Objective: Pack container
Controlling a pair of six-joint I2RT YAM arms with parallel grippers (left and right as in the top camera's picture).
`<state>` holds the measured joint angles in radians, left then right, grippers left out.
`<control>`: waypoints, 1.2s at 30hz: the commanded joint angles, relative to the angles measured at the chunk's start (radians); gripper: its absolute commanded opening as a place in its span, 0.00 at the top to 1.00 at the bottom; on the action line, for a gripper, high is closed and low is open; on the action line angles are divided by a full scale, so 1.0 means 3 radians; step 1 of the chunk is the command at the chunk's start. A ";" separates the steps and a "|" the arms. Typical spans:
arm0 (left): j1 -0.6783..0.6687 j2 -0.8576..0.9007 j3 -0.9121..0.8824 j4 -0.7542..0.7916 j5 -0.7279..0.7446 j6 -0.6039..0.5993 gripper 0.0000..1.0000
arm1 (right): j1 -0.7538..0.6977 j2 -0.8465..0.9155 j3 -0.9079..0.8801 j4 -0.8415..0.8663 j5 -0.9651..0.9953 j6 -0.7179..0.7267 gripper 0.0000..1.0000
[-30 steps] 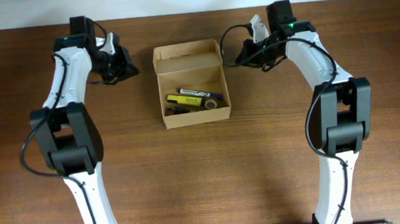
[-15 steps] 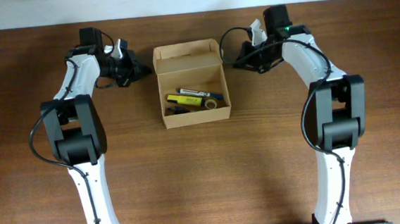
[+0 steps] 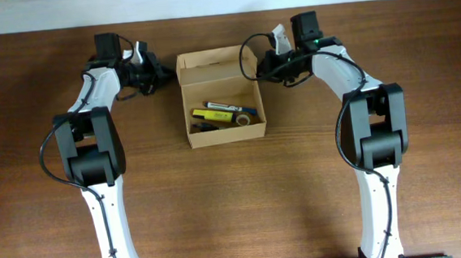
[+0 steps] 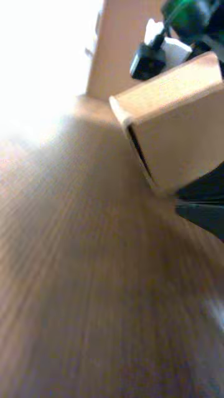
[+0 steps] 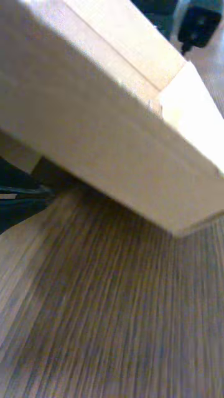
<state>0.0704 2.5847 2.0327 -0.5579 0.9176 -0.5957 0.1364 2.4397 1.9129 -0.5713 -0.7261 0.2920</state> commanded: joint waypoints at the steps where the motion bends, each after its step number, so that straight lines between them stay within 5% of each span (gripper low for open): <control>1: -0.0011 0.0058 -0.0008 0.0346 0.0233 -0.0350 0.97 | 0.0025 0.0020 -0.0003 0.0072 -0.0205 0.0018 0.96; 6: -0.0011 0.0061 -0.0008 0.0623 0.0359 -0.0506 0.97 | 0.0025 0.0020 -0.0003 0.0295 -0.0437 0.0020 0.96; 22: -0.0018 0.0074 -0.0008 0.0357 0.0140 -0.0506 0.98 | 0.0025 0.0020 -0.0003 0.0362 -0.0540 0.0104 0.96; 26: -0.0017 0.0074 -0.0006 0.0914 0.0567 -0.0552 0.99 | 0.0022 0.0019 0.0004 0.0486 -0.0724 0.0104 0.96; 32: -0.0014 0.0074 0.0116 0.1961 0.1047 -0.1155 0.98 | 0.0022 0.0018 0.0134 0.0544 -0.0918 0.0103 0.96; 36: -0.0015 0.0074 0.0309 0.2108 0.1186 -0.1292 0.98 | 0.0019 -0.0027 0.0315 0.0491 -0.0970 0.0018 0.96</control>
<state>0.0685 2.5942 2.0689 0.0624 1.1786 -0.9127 0.1383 2.4405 1.9381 -0.4179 -0.9581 0.3202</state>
